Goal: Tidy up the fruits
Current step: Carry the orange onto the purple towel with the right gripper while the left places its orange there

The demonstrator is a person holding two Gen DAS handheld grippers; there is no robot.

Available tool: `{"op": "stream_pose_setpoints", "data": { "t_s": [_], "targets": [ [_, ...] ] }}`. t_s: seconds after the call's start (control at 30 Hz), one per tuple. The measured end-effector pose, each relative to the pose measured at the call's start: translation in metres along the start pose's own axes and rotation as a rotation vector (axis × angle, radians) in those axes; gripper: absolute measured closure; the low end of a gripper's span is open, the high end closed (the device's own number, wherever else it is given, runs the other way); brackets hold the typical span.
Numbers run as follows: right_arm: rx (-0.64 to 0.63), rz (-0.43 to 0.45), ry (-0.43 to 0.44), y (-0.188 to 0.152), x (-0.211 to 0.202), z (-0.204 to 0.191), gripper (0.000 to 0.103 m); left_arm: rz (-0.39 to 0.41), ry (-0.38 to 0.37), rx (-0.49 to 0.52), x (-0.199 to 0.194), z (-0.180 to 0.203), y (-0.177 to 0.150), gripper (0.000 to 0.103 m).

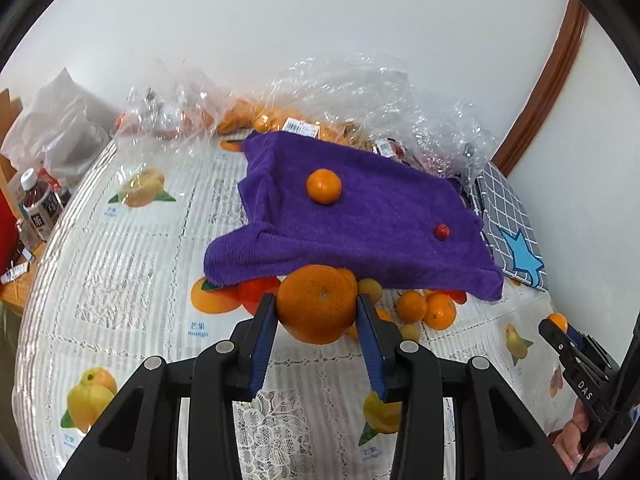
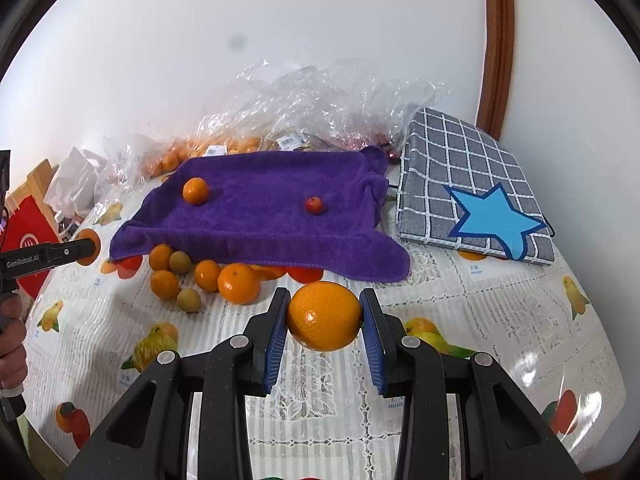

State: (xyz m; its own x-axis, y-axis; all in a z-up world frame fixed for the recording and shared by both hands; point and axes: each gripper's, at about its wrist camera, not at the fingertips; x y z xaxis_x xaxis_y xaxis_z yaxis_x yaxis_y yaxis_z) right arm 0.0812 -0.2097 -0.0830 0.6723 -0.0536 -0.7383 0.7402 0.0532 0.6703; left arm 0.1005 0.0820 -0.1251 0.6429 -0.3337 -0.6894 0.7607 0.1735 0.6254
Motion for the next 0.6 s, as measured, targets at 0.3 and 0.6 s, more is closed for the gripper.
{"op": "stream_pose_setpoints", "data": {
  "t_s": [0.3,0.6],
  "targets": [
    [0.010,0.024,-0.014,0.016,0.002,0.000,0.068,0.032,-0.005,0.018,-0.009,0.001,0.020,0.065],
    [-0.009,0.031,-0.003,0.036,0.016,-0.008,0.068,0.045,0.005,-0.009,-0.001,-0.009,0.034,0.065]
  ]
}}
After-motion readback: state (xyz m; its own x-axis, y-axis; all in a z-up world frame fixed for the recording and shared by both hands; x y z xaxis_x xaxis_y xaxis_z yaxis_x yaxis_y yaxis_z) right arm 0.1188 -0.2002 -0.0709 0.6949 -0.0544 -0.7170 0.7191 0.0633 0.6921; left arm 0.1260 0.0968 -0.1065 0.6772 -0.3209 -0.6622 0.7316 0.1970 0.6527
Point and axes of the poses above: each gripper's, at about its wrist camera, not at the fingertips, and x roughly the way its jaws point, z to its right, y to its top, and after that the axes turned 7 degrees about -y, right-handed
